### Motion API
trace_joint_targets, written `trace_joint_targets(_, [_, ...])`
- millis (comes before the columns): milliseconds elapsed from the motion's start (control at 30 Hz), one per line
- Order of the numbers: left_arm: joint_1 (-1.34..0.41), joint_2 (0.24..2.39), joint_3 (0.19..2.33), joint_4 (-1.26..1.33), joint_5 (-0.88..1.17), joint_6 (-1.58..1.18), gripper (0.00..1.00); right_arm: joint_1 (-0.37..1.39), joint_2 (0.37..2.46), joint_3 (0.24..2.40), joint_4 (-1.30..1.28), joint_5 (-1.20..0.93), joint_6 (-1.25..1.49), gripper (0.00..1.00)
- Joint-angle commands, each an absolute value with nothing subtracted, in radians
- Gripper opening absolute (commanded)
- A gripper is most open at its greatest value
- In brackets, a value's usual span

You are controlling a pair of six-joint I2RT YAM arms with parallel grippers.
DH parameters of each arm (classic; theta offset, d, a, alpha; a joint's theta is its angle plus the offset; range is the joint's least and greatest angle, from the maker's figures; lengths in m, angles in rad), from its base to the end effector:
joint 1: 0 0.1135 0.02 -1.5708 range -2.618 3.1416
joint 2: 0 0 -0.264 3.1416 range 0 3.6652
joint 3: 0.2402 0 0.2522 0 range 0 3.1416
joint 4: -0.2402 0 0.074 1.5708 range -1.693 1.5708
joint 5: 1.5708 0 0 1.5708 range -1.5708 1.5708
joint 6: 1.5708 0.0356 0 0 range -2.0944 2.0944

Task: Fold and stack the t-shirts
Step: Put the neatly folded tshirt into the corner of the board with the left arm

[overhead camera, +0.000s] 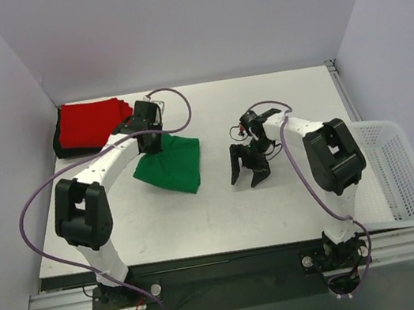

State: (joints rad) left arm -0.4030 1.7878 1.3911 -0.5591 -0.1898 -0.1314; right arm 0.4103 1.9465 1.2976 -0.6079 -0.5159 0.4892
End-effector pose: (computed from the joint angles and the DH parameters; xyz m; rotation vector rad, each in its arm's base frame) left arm 0.3603 -0.1463 0.2430 0.2637 2.4878 0.0199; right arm 0.3421 0.1680 0.1590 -0.0067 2.9531 0.9041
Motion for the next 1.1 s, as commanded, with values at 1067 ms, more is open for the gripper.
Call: trace_joint_targets(1067, [-0.117,2.204,2.526,-0.942,-0.089,0.203,0.00,0.429,1.870,1.157,-0.652,-0.449,0.505,0.67])
